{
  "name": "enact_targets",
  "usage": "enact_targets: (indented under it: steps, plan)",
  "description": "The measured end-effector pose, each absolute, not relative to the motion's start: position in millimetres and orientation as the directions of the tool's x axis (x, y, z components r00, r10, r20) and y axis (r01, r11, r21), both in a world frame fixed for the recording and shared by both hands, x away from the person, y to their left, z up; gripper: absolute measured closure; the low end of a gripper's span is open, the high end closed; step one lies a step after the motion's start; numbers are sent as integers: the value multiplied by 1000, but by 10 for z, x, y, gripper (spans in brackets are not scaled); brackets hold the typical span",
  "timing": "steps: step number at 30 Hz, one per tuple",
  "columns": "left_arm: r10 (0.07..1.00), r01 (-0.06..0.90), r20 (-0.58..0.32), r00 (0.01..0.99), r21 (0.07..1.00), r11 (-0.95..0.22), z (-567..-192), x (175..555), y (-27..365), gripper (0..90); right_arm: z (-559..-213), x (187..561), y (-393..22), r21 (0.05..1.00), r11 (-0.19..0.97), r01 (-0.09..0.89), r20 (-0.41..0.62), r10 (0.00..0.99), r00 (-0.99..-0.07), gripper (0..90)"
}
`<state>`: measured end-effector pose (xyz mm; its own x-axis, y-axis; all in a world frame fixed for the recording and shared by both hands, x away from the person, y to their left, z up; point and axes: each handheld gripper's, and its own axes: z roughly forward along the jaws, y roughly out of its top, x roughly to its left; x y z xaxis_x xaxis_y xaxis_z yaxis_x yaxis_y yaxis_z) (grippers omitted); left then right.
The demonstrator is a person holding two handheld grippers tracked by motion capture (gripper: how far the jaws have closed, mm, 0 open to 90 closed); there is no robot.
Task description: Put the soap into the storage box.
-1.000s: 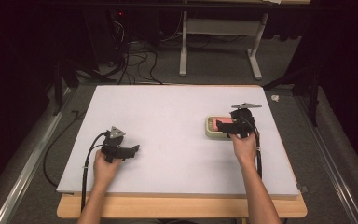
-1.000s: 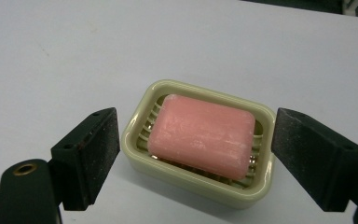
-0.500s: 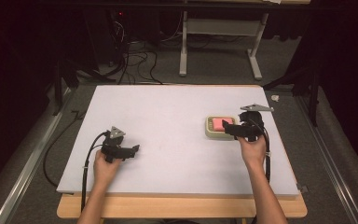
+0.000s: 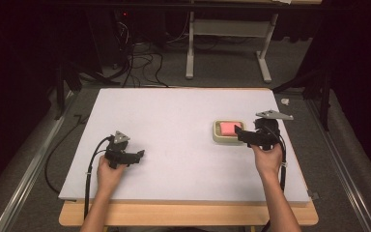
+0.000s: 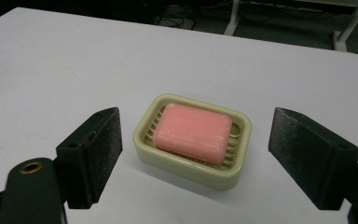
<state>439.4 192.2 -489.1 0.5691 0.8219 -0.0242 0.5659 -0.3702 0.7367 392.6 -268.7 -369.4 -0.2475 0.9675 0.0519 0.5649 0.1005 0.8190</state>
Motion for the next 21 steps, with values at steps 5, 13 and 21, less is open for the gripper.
enact_targets:
  steps: [5, 13, 21]
  plan:
    - [822, 566, -25, 569, 737, -370, -4891, 4395, 1923, 178, -3703, 3854, -2755, 826, 89, 557, 59, 968, -243, 182]
    - [822, 566, -25, 569, 737, -370, -4891, 4394, 1922, 178, -3692, 3746, -2845, 828, 80, 554, 64, 970, -236, 185]
    - [822, 566, -24, 569, 737, -370, -4891, 4393, 1922, 178, -3687, 3624, -2915, 837, 63, 544, 76, 971, -228, 186]
